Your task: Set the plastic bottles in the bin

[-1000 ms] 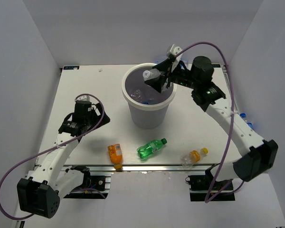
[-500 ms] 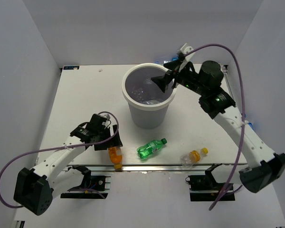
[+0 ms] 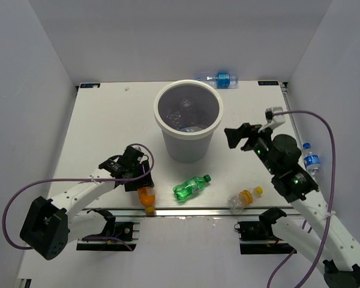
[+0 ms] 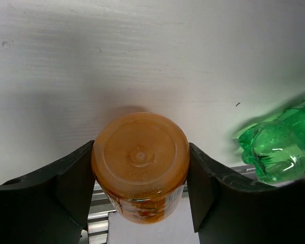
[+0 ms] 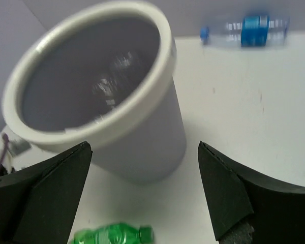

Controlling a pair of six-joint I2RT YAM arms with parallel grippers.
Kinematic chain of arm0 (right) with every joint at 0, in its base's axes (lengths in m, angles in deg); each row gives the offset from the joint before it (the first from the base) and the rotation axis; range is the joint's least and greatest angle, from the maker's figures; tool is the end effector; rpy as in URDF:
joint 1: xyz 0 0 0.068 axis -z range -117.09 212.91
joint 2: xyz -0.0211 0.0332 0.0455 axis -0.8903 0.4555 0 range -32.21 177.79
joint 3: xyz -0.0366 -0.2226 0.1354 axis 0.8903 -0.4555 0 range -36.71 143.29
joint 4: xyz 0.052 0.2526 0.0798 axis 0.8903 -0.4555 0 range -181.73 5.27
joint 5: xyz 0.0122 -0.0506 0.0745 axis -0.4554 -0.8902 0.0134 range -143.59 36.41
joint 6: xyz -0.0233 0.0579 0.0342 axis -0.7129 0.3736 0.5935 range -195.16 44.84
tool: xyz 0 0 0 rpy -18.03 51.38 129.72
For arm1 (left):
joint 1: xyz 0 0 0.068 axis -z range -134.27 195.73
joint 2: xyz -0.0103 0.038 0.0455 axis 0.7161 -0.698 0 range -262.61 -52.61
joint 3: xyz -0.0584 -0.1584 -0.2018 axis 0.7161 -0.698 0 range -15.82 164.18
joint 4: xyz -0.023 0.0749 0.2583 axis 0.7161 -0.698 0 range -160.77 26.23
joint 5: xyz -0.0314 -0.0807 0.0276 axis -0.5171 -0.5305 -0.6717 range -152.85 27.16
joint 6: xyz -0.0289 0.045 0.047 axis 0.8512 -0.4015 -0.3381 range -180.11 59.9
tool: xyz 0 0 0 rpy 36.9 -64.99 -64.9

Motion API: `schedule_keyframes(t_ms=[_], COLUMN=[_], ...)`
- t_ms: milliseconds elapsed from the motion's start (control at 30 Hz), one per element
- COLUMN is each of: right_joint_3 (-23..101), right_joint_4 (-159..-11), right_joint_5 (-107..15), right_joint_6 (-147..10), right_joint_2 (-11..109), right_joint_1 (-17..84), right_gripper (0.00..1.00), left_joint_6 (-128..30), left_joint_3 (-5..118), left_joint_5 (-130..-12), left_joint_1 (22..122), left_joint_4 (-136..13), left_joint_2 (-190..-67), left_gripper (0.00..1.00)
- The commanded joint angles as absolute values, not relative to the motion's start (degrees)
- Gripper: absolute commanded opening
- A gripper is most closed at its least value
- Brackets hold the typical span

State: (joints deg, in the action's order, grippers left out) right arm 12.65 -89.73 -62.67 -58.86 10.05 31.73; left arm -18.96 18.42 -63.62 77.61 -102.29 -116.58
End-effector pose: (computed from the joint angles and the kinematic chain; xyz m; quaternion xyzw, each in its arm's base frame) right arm 0.1831 0.0999 0.3802 -0.0330 0.6934 0.2386 0.6791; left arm 0.1763 -0.1105 0.1447 -0.0781 0.9789 -0.1176 0.1477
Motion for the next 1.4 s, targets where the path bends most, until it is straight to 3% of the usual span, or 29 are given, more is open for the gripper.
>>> schedule_keyframes(t_ms=[0, 333, 567, 700, 1000, 1267, 1300, 1367], right_joint_3=[6.19, -4.63, -8.23, -9.91, -4.02, -3.05, -3.75, -4.72], right_joint_4=[-91.67, -101.17, -95.47, -86.78, -91.58, -78.68, -75.88, -73.67], right_joint_5=[-65.47, -45.97, -33.48, -37.16, -25.93, -35.92, -36.19, -37.94], right_joint_6=[-50.2, -55.79, -69.65, -84.09, -111.57, -112.69, -112.51, -112.43], right_joint_2=[4.01, -0.23, 6.37, 8.99, 29.46, 39.94, 40.73, 42.31], right_joint_1=[31.7, 31.44, 23.82, 12.66, 8.42, 6.13, 5.95, 5.69], right_gripper=[0.89, 0.89, 0.89, 0.89, 0.89, 0.89, 0.89, 0.89], left_joint_6=[-18.36, -19.85, -20.38, -21.51, -24.85, -26.53, -27.14, -27.85], left_joint_3=[21.69, 38.13, 51.13, 56.14, 71.77, 79.18, 79.71, 80.59], left_joint_5=[-62.06, -49.23, -46.5, -49.38, -65.72, -65.4, -64.18, -63.64], left_joint_1=[77.99, 77.99, 77.99, 77.99, 78.25, 79.57, 79.57, 79.57], left_joint_4=[-101.12, -111.14, -104.57, -97.45, -91.36, -94.43, -94.79, -96.02], left_joint_2=[-115.02, -105.19, -100.78, -106.37, -126.76, -138.11, -138.65, -139.53], left_gripper=[0.37, 0.07, 0.03, 0.03, 0.04, 0.08, 0.09, 0.37])
